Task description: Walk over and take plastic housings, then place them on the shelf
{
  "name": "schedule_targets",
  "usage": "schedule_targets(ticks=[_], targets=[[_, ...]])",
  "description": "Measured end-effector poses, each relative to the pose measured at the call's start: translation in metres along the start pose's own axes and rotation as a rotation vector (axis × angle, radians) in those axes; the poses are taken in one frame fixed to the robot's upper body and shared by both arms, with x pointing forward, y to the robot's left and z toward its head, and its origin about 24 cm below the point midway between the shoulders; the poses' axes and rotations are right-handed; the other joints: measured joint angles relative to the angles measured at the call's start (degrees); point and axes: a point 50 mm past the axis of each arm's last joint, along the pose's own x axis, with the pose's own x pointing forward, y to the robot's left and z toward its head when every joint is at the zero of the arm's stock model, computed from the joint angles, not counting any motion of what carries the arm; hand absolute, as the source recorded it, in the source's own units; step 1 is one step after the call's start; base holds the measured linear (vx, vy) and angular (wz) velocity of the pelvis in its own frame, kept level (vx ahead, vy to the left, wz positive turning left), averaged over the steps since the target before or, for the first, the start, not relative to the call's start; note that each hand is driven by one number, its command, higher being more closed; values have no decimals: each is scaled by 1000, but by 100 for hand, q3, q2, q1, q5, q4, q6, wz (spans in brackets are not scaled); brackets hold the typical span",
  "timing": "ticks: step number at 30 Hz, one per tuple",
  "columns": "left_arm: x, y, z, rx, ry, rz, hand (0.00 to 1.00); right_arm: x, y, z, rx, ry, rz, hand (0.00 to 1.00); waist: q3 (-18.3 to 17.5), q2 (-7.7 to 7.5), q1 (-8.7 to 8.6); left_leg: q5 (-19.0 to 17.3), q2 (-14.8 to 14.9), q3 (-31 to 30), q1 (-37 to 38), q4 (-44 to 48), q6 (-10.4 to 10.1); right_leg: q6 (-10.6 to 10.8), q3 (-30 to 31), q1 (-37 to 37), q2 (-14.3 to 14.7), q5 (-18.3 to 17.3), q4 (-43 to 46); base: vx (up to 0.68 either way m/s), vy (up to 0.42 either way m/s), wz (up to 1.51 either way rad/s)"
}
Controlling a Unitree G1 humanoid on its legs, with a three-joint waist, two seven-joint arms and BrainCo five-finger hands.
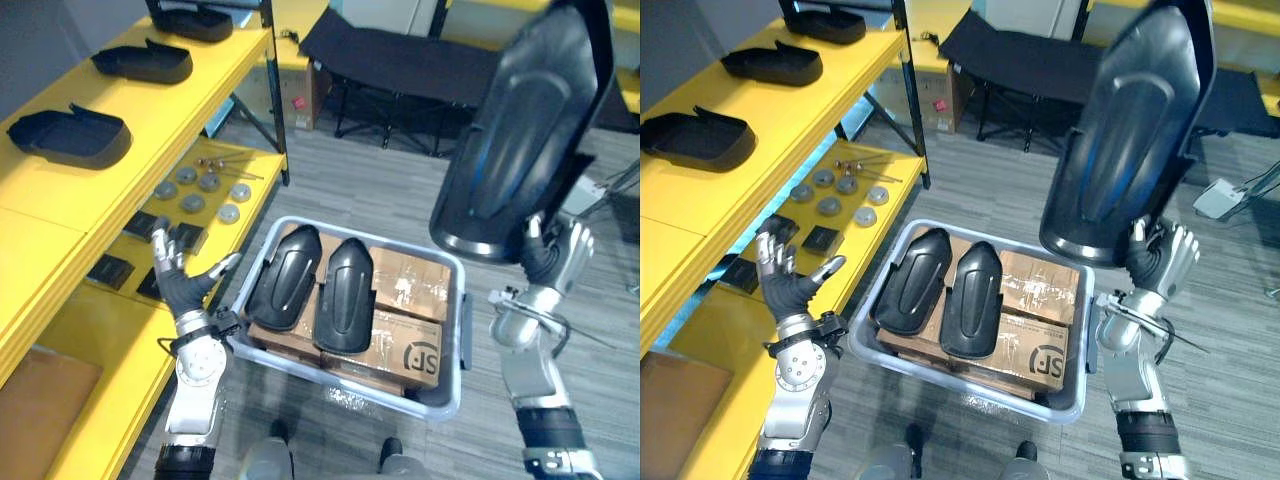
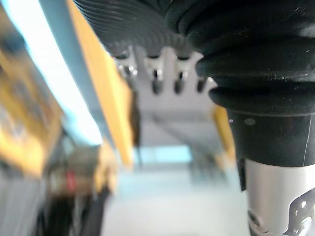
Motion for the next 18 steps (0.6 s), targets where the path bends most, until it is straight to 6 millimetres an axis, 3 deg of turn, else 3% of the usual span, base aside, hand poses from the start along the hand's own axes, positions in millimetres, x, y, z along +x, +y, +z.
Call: schedule_targets(ticks=[4,9,18], targets=[[5,-29,-9,-147,158,-240,0,9,2,19,-9,-176,24,100,-171,-24,-90,-55,4,147,43,8,4,-20,35,17,-15,24,-79,-91,8,-18],[18,-51,-11,-242,228,-360,0,23,2,43,-18,-410,50,100,-254,18,-221,-12,78,304,93,-1,-42,-85,160,-56,66,54,-93,-68,-11,-18],[32,-54,-6,-403,266,-383,0,18,9,63,13,-584,98,100,-479,31,-280,73,163,322,146,-123,-83,-182,183,-30,197,208,-290,6,-16,-5]])
